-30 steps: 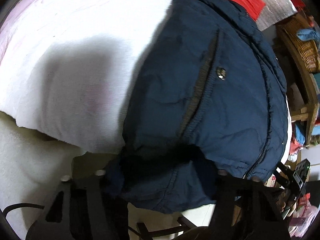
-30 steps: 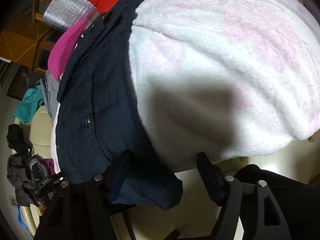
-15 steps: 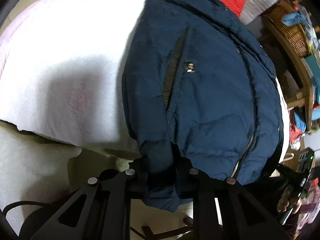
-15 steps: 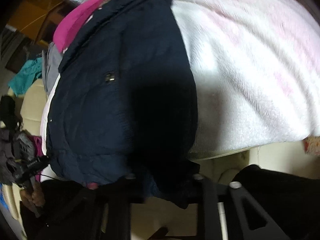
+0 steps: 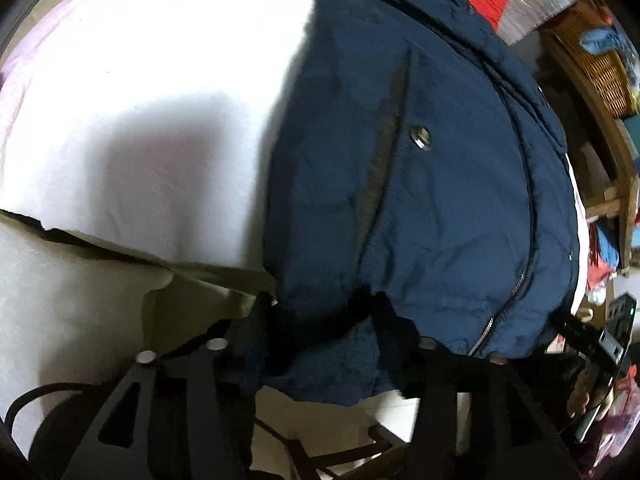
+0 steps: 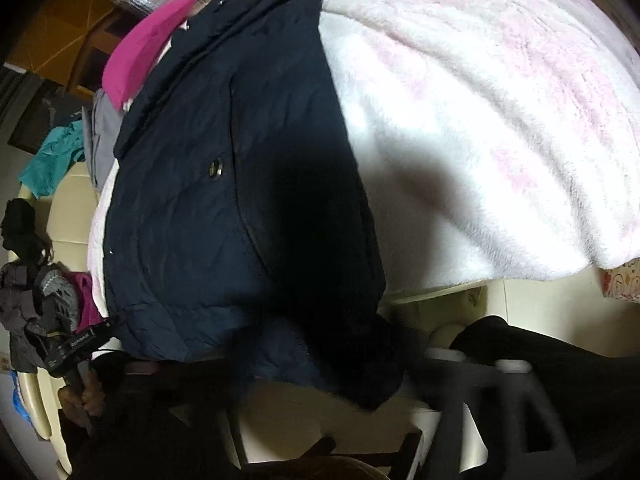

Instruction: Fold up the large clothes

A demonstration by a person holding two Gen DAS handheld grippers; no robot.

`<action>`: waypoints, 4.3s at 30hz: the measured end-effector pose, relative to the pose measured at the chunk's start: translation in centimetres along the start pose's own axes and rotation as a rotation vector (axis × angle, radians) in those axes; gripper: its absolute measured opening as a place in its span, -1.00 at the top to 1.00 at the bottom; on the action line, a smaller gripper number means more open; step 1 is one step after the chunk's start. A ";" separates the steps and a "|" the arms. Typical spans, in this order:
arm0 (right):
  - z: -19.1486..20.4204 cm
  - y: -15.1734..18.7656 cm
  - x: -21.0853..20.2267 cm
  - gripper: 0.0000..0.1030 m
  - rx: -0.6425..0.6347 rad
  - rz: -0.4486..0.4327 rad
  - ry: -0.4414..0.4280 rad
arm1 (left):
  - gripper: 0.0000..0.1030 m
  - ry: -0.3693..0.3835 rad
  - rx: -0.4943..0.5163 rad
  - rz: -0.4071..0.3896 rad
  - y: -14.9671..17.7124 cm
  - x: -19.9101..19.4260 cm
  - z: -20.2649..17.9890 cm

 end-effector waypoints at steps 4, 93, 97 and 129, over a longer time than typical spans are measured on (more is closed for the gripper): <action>-0.9 0.1 1.6 -0.62 0.022 0.061 -0.018 | -0.36 0.010 -0.003 0.038 -0.5 1.2 -0.1; 9.6 -42.9 3.8 0.67 0.014 -0.547 -0.144 | 0.59 0.298 -0.206 -0.325 -42.3 2.2 -10.5; 7.6 -43.5 6.5 0.59 0.102 -0.477 -0.165 | 0.54 0.363 -0.263 -0.279 -42.9 4.6 -9.9; 15.6 -44.0 13.2 0.12 0.038 -0.196 0.054 | -0.90 -0.218 -0.311 -0.356 -32.2 3.6 -7.9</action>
Point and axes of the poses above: each gripper's, at about its wrist camera, not at the fingertips, and x roughly the way its jaws point, z to its left, y to its underside, the point moved 8 cm from there along x, roughly the way its jaws point, and after that the axes turned 6 degrees about -y, right-handed, at the moved point
